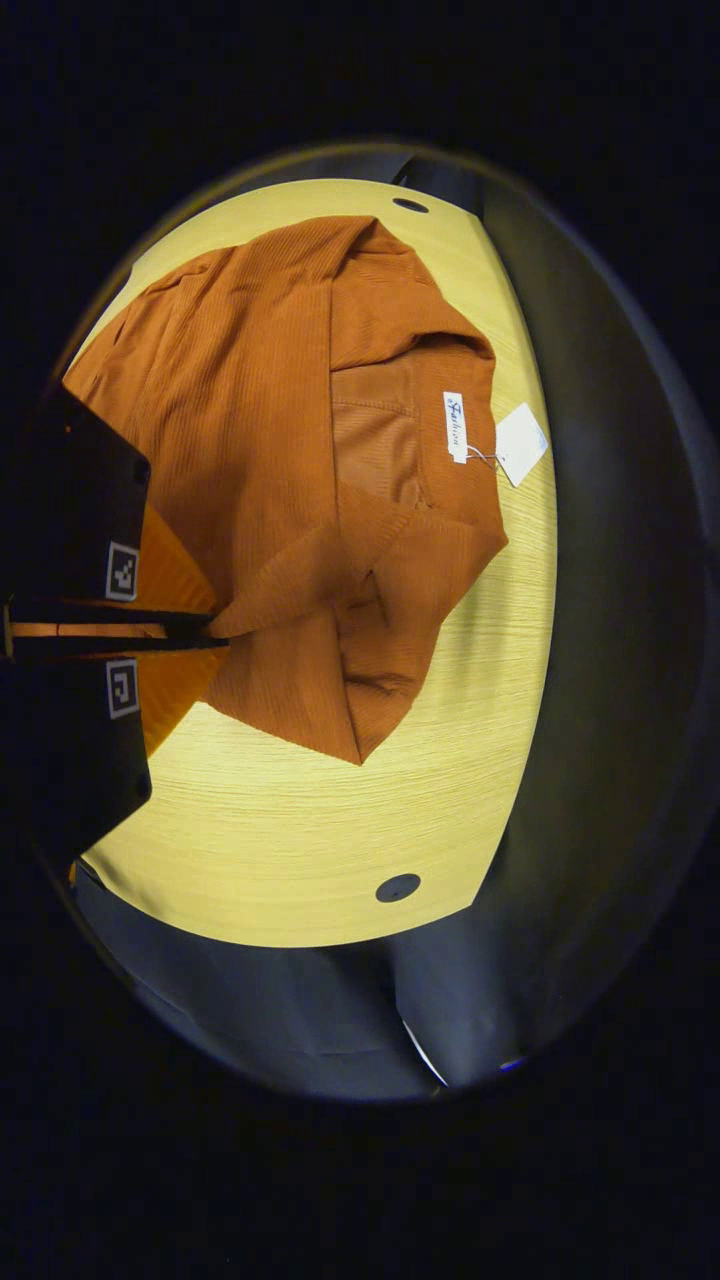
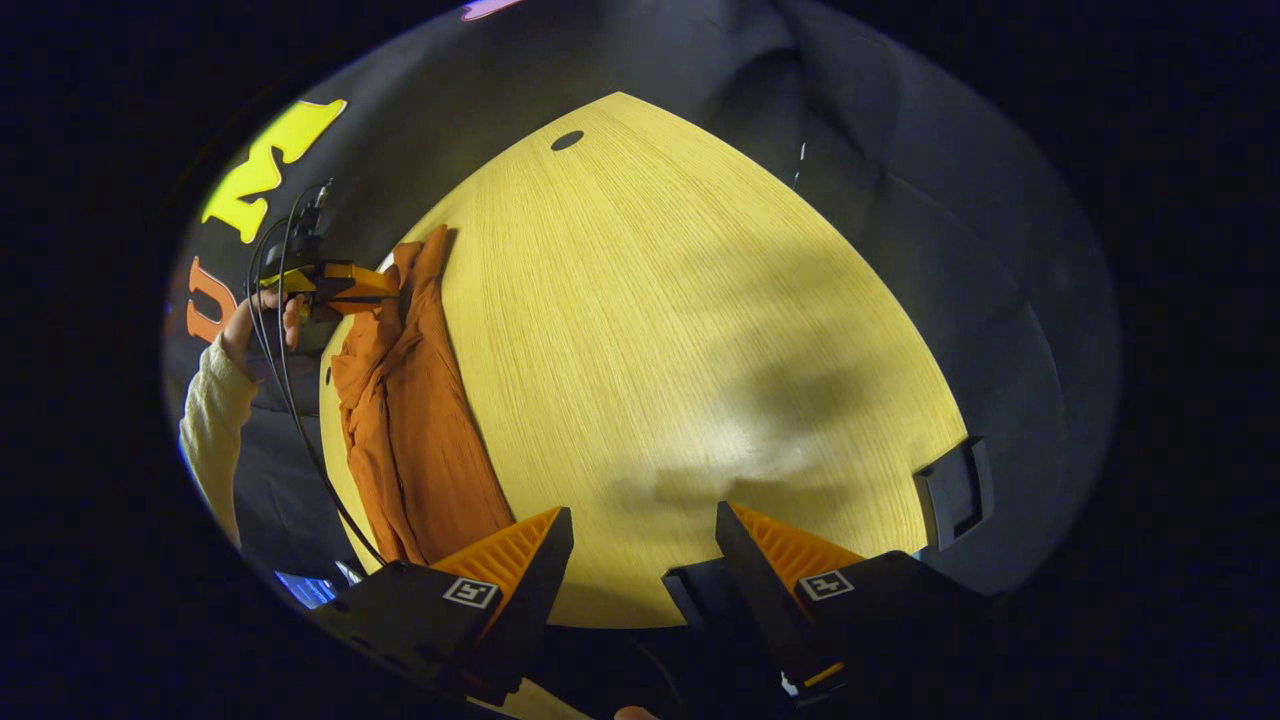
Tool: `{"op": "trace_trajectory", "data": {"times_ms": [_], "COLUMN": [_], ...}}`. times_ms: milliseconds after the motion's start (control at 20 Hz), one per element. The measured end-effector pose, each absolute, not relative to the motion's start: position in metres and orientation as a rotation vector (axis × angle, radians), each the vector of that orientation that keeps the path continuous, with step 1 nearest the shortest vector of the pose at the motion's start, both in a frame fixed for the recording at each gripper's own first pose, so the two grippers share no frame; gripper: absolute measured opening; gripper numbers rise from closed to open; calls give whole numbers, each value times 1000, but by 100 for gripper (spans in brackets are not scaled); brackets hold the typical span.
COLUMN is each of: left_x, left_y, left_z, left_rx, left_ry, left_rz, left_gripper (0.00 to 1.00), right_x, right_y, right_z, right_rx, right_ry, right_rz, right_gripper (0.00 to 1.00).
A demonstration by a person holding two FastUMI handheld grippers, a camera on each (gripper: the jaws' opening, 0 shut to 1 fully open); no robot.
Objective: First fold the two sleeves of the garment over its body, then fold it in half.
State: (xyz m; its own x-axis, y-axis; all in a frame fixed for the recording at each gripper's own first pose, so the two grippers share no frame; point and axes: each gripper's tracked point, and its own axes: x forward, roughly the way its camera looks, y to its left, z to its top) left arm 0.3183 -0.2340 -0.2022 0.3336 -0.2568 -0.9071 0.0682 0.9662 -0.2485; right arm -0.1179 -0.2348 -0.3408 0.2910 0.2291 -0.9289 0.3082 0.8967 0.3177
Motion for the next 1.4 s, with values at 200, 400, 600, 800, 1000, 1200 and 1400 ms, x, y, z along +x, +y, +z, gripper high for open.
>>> {"op": "trace_trajectory", "data": {"times_ms": [200,400,600,800,1000,1200,1400], "left_x": [313,308,291,265,211,139,75], "left_y": [-234,-227,-196,-126,-53,32,90], "left_z": [-193,-178,-170,-175,-194,-220,-239], "left_rx": [-229,-308,-392,-351,-348,-290,-285], "left_ry": [1191,1121,1056,951,930,934,949], "left_rz": [-230,-262,-280,-216,-178,-117,-60], "left_gripper": [27,64,87,92,99,99,99], "right_x": [-117,-121,-121,-123,-130,-139,-146], "right_y": [-228,-206,-171,-131,-88,-62,-36], "right_z": [-336,-333,-331,-338,-352,-367,-383], "right_rx": [471,473,494,471,450,361,284], "right_ry": [1276,1269,1259,1269,1311,1337,1372], "right_rz": [-47,-39,-29,9,51,77,126], "right_gripper": [93,93,93,92,93,93,93]}}
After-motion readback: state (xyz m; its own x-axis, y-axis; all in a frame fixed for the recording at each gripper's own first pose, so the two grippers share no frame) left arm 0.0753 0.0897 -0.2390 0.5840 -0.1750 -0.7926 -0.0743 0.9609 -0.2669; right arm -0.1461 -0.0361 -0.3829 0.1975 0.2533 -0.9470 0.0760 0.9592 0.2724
